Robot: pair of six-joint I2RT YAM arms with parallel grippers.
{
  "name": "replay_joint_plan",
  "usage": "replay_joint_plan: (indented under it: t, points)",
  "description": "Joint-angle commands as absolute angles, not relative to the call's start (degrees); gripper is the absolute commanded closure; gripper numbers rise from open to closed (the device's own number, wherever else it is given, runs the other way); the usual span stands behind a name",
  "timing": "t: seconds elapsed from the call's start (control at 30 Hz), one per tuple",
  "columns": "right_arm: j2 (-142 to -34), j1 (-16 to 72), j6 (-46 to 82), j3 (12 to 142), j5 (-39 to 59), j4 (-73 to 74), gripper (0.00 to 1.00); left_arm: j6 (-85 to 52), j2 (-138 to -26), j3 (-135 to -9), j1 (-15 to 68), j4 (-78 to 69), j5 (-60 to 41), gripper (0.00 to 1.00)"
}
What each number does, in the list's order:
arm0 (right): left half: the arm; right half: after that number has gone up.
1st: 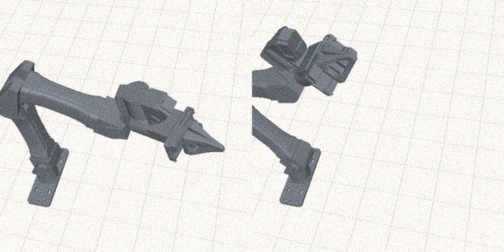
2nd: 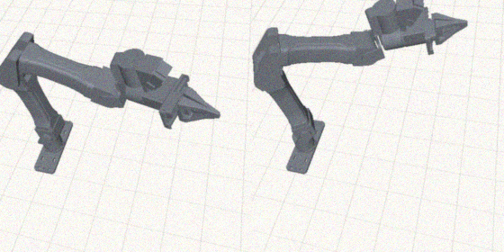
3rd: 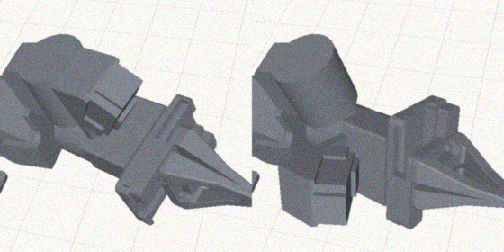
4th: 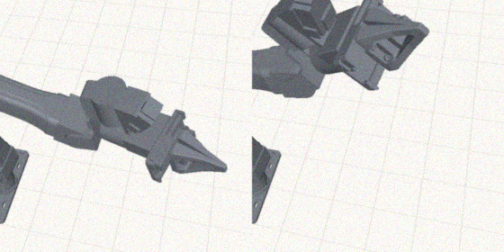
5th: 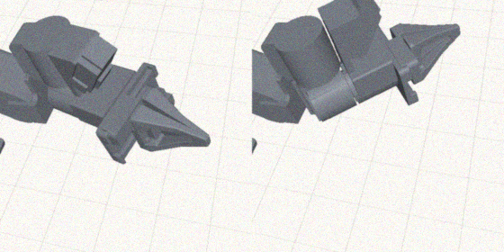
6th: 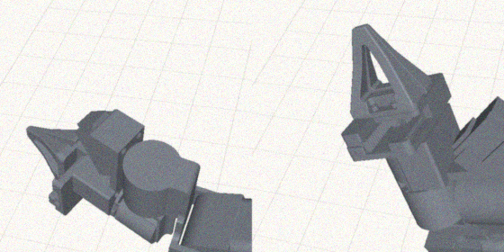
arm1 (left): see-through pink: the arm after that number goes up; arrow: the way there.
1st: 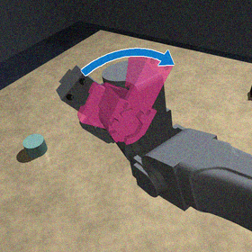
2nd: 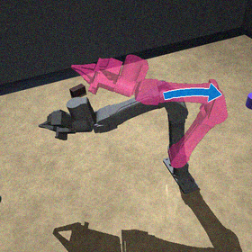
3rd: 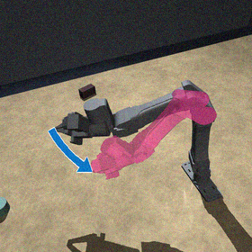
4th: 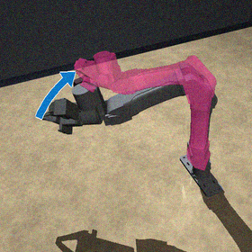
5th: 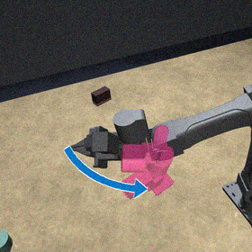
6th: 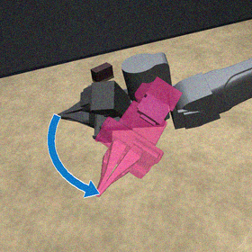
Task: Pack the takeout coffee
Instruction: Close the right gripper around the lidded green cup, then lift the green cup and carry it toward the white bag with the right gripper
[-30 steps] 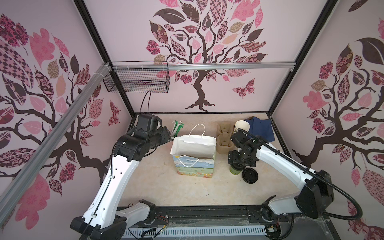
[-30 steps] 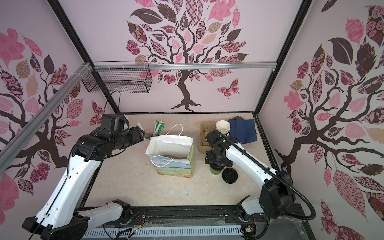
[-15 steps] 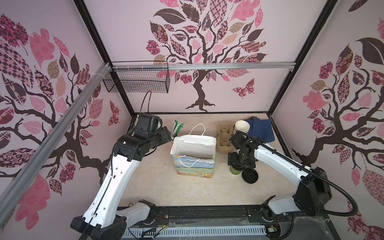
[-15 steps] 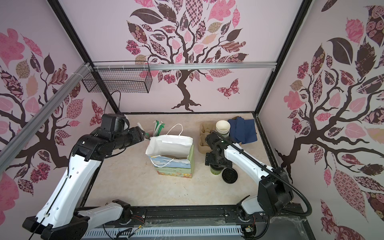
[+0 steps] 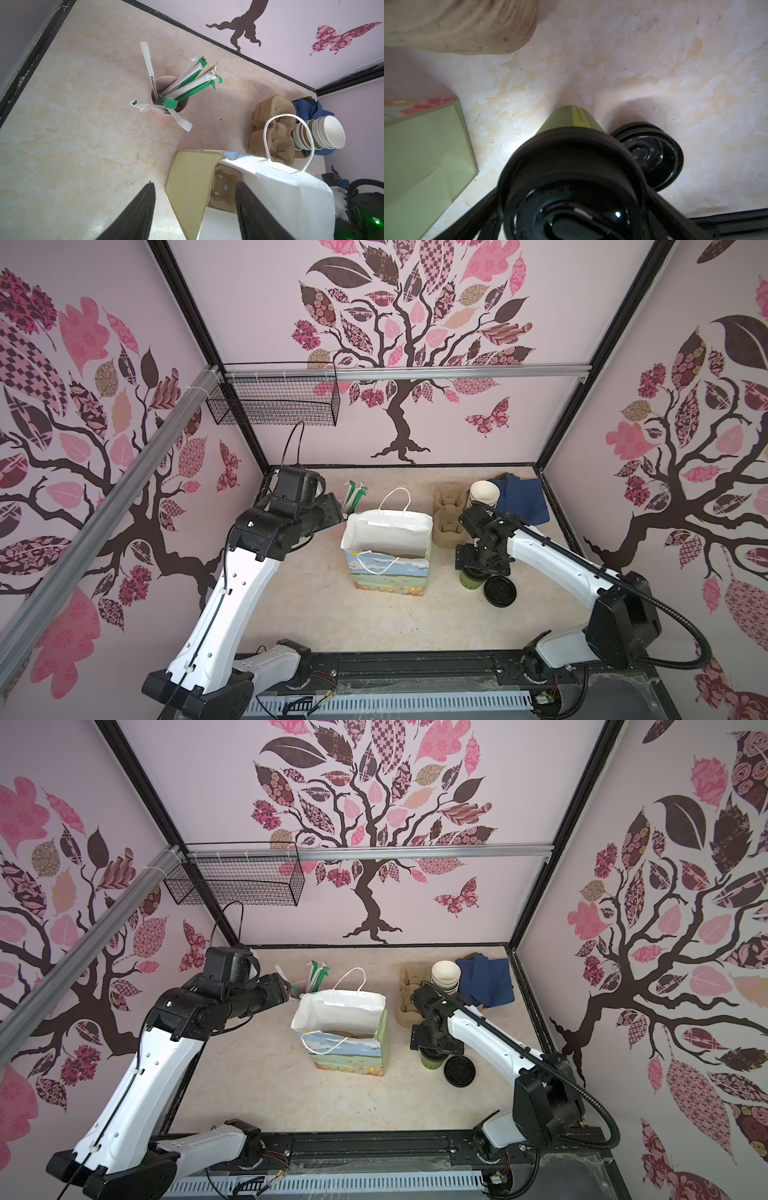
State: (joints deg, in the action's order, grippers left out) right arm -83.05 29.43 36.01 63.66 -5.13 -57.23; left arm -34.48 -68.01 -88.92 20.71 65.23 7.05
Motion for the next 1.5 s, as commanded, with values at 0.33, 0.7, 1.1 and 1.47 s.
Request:
replay_joint_plan:
  t: [0.33, 0.7, 1.1, 1.47]
  points:
    - [-84.2, 28.88, 36.39, 63.81, -5.6, -57.66, 0.02, -33.69, -68.38, -89.45, 20.48, 65.22, 7.71, 0.35]
    - [-83.16, 28.67, 36.56, 64.24, -5.26, -57.95, 0.08, -33.82, -68.34, -89.56, 20.48, 65.35, 7.73, 0.35]
    - [-78.01, 28.57, 37.37, 69.35, -7.74, -63.47, 0.1, -33.7, -68.2, -89.65, 20.48, 65.54, 7.81, 0.35]
    - [-73.45, 28.56, 29.52, 87.53, -7.84, -71.74, 0.13, -32.74, -67.94, -90.0, 20.48, 67.23, 7.15, 0.35]
